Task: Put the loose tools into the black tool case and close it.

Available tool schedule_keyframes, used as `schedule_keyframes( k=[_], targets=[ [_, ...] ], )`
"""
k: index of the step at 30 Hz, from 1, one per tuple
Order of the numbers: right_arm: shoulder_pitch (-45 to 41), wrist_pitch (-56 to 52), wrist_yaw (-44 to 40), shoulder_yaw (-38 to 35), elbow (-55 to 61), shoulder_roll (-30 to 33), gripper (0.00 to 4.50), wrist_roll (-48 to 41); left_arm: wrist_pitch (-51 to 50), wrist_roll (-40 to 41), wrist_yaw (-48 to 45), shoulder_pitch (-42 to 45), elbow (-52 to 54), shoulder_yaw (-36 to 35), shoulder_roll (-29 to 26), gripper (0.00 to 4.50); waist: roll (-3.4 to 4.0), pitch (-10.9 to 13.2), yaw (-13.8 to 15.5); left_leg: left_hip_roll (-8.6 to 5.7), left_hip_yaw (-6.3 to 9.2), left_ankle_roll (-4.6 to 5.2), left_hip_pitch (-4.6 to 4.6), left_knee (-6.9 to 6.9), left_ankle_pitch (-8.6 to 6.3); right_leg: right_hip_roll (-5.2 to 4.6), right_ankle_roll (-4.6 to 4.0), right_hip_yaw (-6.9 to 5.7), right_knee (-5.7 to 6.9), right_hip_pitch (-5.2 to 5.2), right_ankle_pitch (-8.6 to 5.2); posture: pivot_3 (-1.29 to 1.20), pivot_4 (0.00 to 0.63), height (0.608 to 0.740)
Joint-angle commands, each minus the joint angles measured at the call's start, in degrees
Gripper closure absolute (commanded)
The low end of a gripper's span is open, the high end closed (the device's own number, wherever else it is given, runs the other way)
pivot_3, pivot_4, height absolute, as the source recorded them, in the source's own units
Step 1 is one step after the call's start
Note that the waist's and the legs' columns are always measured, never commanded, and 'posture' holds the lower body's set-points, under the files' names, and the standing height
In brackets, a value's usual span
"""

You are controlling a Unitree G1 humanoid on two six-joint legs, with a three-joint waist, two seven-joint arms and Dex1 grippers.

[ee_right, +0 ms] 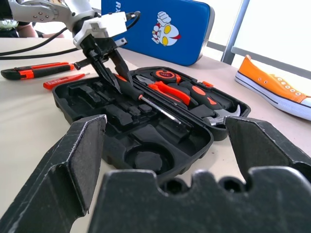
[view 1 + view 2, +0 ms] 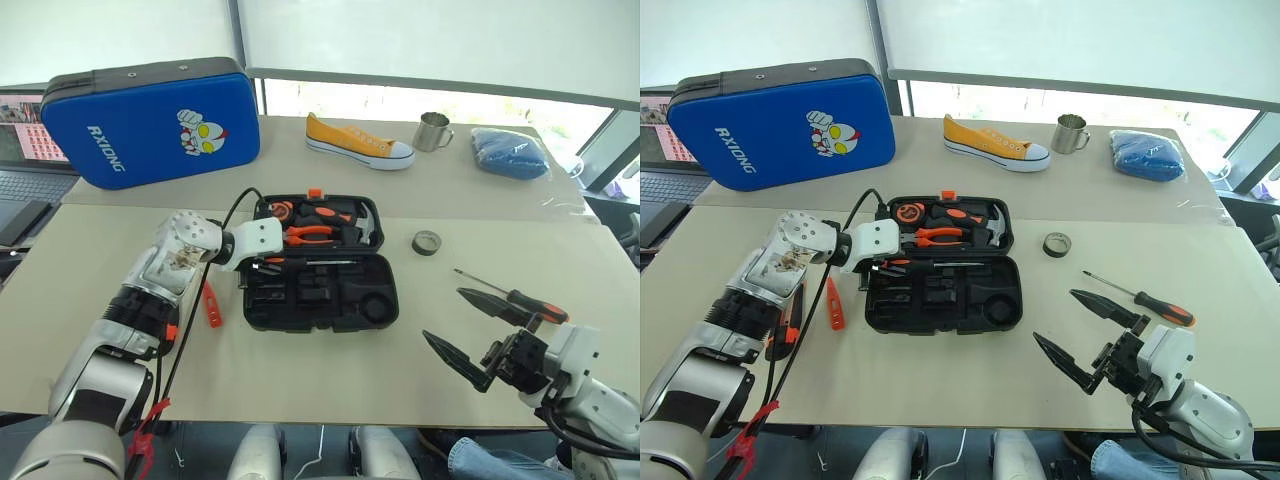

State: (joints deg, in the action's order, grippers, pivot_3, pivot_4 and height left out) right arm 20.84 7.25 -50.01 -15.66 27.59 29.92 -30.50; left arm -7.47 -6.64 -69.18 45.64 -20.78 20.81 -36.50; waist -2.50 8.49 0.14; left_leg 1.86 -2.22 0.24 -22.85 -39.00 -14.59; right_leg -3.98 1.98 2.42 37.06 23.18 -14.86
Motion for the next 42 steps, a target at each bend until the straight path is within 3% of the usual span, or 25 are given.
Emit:
schedule_keyframes(
  k=[1,5,6,12,15,18,26,38,42],
  targets=[
    [-0.07,2.04,-0.48,-0.51,0.83,-0.32,0.00,-0.13,0.89,-2.58,-0.66,0.72,1.24,1.84,-0.33,3.57,0.00,0.00,0.02,0.00,0.00,0.00,0.00,0.00,0.00,0.00,0.00,0.00,0.00,0.00,0.00,0.00,0.150,0.740],
    [0.00,2.57,-0.61,-0.36,0.35,-0.60,0.00,-0.02,-0.29,-2.07,0.14,0.20,1.40,0.92,0.71,3.57,0.00,0.00,-0.03,0.00,0.00,0.00,0.01,0.00,0.00,0.01,0.00,0.00,0.00,-0.01,0.00,0.00,0.150,0.740],
    [0.06,2.68,-0.64,-0.31,0.31,-0.63,0.00,0.02,-0.43,-1.65,0.42,0.24,1.48,0.39,1.14,2.55,0.00,0.00,0.00,0.01,0.00,0.00,0.01,0.00,0.00,0.01,0.00,0.00,0.00,0.00,0.00,0.00,0.150,0.740],
    [2.12,1.78,-1.53,0.51,1.19,-0.79,0.00,-1.10,4.69,5.75,1.15,0.98,1.52,-5.91,4.24,0.59,0.05,-0.01,0.60,-0.02,0.03,0.01,-0.06,-0.12,0.00,-0.05,0.01,-0.03,0.00,-0.02,0.00,0.00,0.150,0.740],
    [3.63,0.72,-2.00,0.71,2.04,-0.35,0.00,-2.13,3.45,8.99,0.79,-0.07,2.10,-8.41,4.54,0.59,0.07,0.00,0.43,-0.01,0.04,0.03,-0.06,-0.11,-0.01,-0.02,0.01,-0.02,0.01,-0.01,0.00,0.00,0.150,0.740],
    [4.10,0.40,-2.15,1.28,1.56,-0.53,0.00,-1.89,1.16,12.21,1.50,-1.04,0.76,-10.54,6.67,1.40,0.08,-0.01,0.31,0.03,0.07,0.03,-0.02,-0.11,-0.01,0.02,0.00,-0.01,0.04,-0.02,0.00,0.00,0.150,0.740],
    [3.73,0.52,-1.67,0.72,0.98,-0.73,0.00,-1.76,4.11,9.85,3.65,-3.75,-5.47,-8.94,9.22,4.44,0.08,0.00,0.43,0.00,0.08,0.03,-0.02,-0.13,-0.01,0.01,0.01,-0.01,0.04,-0.02,0.00,0.00,0.150,0.740],
    [3.45,0.57,-0.90,0.43,0.88,-1.01,0.00,-1.71,-2.74,6.33,5.97,-6.13,-9.52,-5.05,11.25,4.44,0.24,-0.15,0.49,-0.01,0.07,0.03,0.12,-0.13,-0.01,0.01,0.01,-0.01,0.04,-0.18,0.00,0.00,0.150,0.740],
    [3.49,0.43,0.06,0.33,1.48,-1.22,0.00,-1.64,-2.37,7.61,7.09,-7.25,-9.14,-5.94,13.26,4.44,0.55,-0.38,0.65,-0.04,0.07,0.11,0.75,-0.10,-0.08,-0.01,0.10,-0.03,-0.14,-0.95,-0.07,0.00,0.150,0.740]
  ],
)
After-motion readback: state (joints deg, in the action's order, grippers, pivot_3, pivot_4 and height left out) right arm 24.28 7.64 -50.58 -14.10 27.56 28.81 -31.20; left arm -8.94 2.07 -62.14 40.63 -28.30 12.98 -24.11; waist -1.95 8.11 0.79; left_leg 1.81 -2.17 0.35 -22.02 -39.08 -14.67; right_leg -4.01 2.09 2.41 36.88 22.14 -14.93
